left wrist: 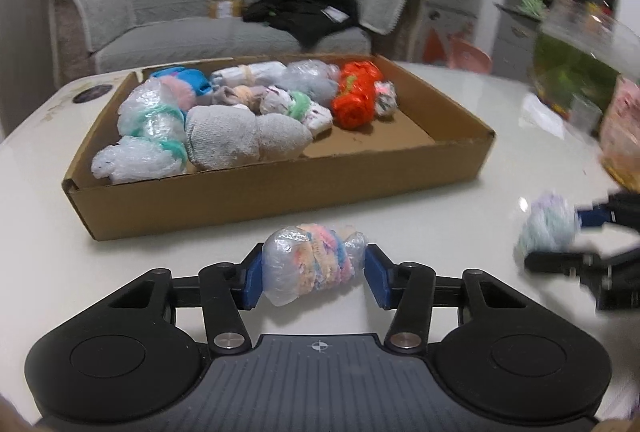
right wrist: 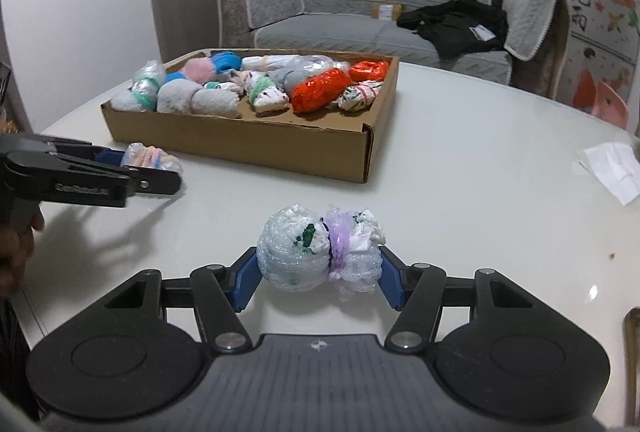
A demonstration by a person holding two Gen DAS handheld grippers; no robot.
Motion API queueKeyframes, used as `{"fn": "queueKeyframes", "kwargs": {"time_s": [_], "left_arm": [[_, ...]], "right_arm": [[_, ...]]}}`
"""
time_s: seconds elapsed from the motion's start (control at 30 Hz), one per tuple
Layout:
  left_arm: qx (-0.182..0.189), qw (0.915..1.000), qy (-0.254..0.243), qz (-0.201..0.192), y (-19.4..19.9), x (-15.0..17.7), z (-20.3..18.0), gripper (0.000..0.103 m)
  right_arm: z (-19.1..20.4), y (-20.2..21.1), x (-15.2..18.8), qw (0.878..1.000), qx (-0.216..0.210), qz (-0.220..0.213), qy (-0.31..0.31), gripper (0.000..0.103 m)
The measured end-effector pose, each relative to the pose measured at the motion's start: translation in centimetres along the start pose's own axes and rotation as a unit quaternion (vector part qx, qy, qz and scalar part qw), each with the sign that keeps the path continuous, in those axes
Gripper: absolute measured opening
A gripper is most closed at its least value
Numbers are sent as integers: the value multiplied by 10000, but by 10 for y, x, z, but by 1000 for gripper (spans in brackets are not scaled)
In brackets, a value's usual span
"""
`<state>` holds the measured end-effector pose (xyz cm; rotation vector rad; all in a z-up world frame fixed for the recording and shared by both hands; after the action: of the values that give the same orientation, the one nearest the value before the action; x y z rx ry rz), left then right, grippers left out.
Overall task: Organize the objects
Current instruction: 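Lift the held bundles and move both tools toward the tray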
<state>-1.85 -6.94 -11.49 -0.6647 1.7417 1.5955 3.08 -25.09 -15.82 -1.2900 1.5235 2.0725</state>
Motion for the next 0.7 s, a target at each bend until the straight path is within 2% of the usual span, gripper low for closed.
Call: {"fn": "queueKeyframes", "kwargs": {"time_s": [0.13, 0.23, 0.4, 0.53, 0.7], "left_arm": [[219, 9981, -554, 126, 16, -1, 7, 58], [508, 9944, -865, 336, 27, -1, 10, 58], [675, 9862, -1420, 527, 43, -7, 14, 59], [761, 9794, -1813, 462, 53, -33, 11, 60], [793, 9741, -2104, 226, 58, -88, 6, 60]], "right_arm": [[-8, 11, -7, 9999, -15, 0, 146, 57], [-15, 22, -15, 9996, 23, -3, 297, 57], [-25, 40, -35, 9981, 51, 6, 622, 57], [-37, 52, -66, 9964, 70, -114, 838, 57], [-44, 55, -110, 9929, -20, -281, 1158, 57]]}}
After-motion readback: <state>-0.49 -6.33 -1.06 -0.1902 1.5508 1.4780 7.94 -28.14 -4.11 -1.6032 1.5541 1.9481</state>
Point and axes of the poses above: each gripper's, at about its wrist camera, not at the fingertips, and y roughly against the way its jaws point, z to its left, x to its underside, the point moved 5 cm from there along -y, roughly the way its jaws point, and after that the axes turned 2 degrees about -x, right-handed, at the moved point
